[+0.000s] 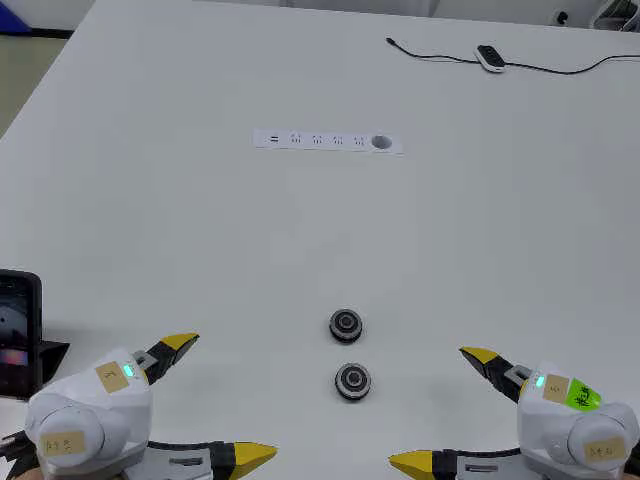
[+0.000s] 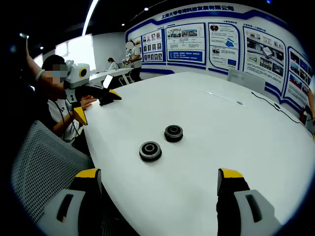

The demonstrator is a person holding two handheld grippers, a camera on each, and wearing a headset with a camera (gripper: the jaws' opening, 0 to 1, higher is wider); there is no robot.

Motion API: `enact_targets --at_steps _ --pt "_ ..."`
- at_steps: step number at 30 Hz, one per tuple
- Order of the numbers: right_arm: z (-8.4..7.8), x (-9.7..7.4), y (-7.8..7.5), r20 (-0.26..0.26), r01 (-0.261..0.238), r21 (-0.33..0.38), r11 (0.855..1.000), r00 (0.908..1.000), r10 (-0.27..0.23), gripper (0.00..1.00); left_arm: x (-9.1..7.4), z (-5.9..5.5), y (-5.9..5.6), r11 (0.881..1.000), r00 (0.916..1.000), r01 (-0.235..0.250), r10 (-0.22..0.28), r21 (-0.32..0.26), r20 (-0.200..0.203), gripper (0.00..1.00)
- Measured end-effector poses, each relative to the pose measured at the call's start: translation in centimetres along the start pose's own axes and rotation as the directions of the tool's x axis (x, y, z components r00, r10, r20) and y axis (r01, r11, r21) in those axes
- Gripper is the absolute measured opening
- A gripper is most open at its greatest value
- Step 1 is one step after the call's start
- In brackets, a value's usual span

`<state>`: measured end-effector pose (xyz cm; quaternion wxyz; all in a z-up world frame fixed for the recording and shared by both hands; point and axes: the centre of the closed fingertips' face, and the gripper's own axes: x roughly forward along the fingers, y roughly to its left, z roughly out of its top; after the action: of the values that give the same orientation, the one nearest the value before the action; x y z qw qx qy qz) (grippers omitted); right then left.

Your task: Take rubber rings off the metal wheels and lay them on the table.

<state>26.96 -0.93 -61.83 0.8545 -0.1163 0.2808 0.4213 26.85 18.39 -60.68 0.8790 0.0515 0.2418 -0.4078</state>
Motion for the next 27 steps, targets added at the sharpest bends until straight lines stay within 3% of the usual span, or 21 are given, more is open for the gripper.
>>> enact_targets --at_steps 27 --pt "-0.20 0.59 0.11 -0.015 -0.022 0.024 0.999 0.9996 0.022 0.99 0.07 -0.27 0.55 1.000 0.9998 -0.006 0.006 -0.010 -0.021 0.96"
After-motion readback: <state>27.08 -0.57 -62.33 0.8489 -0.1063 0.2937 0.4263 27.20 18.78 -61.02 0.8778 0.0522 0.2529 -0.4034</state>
